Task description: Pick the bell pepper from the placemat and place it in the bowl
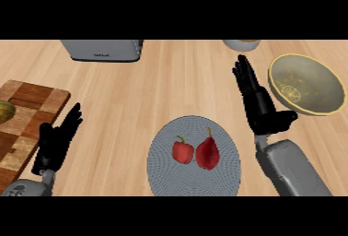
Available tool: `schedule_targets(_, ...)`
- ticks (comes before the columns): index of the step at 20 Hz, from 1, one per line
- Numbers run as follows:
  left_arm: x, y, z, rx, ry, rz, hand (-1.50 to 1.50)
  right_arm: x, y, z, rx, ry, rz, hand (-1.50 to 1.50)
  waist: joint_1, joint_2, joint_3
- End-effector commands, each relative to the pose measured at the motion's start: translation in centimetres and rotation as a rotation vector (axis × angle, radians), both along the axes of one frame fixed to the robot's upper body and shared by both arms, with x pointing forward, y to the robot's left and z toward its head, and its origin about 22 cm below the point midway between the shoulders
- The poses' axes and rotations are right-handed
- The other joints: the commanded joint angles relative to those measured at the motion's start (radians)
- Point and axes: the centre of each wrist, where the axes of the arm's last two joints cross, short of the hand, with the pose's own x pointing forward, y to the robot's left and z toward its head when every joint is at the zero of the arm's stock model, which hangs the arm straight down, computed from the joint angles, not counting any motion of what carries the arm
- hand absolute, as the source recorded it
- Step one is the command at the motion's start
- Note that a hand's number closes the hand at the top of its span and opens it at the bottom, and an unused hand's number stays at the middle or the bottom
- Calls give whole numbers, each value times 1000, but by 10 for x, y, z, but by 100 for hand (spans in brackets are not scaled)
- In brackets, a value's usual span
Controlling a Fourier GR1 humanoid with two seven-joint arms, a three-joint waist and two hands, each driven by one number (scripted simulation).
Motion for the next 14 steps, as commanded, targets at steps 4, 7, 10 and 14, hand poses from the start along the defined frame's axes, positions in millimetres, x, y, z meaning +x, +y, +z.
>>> schedule_targets(4,15,25,44,46,-219,69,0,-26,10,51,-216,-328,-49,150,-35,16,21)
schedule_targets(7,17,26,46,52,-231,93,0,-22,-82,-6,-742,-85,-227,150,-101,8,-24)
schedule_targets(10,14,38,52,60,-254,155,0,-60,-63,-47,-560,70,-510,-150,-135,-6,15)
schedule_targets(14,18,29,58,32,-290,154,0,-117,-8,-77,-589,-31,-513,-150,-111,5,16)
